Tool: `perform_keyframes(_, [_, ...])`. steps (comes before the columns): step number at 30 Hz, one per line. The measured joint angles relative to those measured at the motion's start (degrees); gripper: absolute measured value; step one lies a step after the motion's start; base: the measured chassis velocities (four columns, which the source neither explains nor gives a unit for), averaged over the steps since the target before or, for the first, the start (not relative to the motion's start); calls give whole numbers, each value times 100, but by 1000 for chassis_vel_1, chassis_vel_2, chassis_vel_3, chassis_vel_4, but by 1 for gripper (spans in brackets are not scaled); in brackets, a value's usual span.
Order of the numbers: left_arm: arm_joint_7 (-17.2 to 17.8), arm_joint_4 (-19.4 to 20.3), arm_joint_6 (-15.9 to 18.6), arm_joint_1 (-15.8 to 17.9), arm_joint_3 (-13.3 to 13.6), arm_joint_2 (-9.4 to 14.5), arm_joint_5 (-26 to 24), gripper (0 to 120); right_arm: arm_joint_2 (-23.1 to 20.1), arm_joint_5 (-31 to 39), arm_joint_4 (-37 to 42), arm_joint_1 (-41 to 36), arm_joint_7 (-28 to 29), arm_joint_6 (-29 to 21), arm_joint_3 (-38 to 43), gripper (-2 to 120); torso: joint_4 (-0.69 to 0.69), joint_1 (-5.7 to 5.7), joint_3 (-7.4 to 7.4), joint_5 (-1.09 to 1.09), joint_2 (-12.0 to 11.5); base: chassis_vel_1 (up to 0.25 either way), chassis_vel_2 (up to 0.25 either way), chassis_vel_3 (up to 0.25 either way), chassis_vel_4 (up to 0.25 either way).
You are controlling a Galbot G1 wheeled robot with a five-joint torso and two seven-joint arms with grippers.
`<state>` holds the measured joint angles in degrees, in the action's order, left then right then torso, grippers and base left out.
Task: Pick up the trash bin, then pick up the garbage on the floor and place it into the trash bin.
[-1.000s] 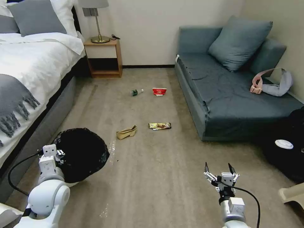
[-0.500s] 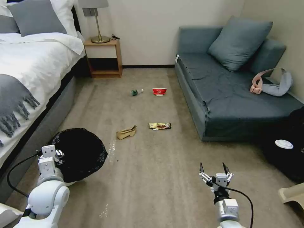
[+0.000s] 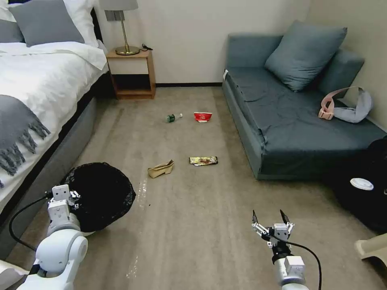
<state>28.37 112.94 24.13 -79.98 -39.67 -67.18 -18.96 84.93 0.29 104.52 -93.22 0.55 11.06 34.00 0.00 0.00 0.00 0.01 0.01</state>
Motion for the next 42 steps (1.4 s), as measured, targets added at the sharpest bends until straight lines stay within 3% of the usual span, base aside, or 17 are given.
perform_keyframes(42, [-17,-389,-161,337,24,9,70,4,-147,-230,-589,458,6,-10,-415,100,-1,0,1,0,-1,-217,214,212,-214])
